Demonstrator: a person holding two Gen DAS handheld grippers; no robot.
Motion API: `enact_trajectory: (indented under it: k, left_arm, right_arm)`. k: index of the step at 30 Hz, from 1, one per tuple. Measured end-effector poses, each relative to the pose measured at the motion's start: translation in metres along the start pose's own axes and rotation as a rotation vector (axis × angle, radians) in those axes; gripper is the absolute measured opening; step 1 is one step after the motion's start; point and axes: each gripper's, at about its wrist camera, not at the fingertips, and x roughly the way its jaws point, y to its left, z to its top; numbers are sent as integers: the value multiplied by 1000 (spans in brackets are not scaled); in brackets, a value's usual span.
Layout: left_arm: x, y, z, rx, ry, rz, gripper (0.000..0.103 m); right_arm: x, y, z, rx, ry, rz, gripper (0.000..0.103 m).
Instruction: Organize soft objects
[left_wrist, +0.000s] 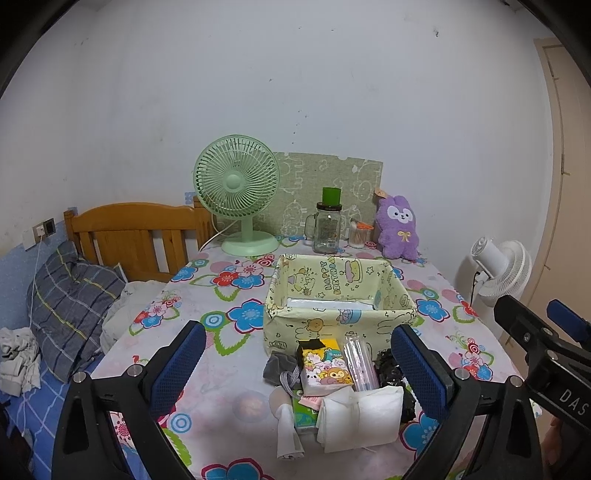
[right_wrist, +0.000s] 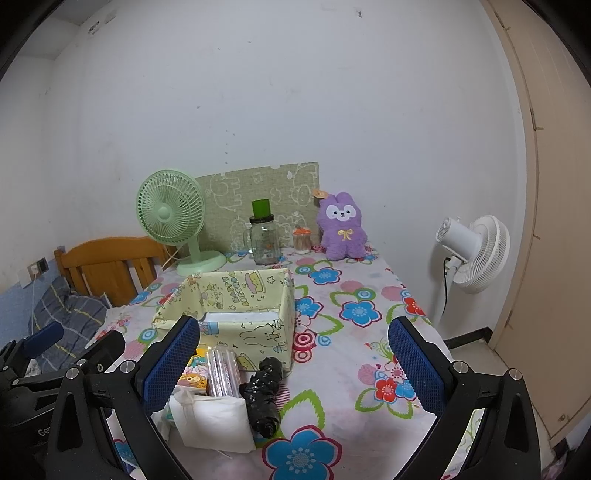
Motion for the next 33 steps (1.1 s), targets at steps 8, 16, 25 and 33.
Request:
enact_trajectory:
  k: [8, 16, 25, 33]
  left_arm:
    - [4, -3, -10, 25, 19, -5, 99]
    - [13, 0, -23, 29, 48, -23, 99]
    - [25, -3, -39, 36, 91, -56, 97]
    - [42, -14, -62, 41, 147, -81, 94]
  right_arm:
    - [3, 6, -1, -4, 16, 14, 99]
    - [11, 15, -13, -29, 30, 3, 97]
    - [24, 22, -30, -32, 66, 35, 94]
    - [35, 19, -51, -50, 108, 18, 91]
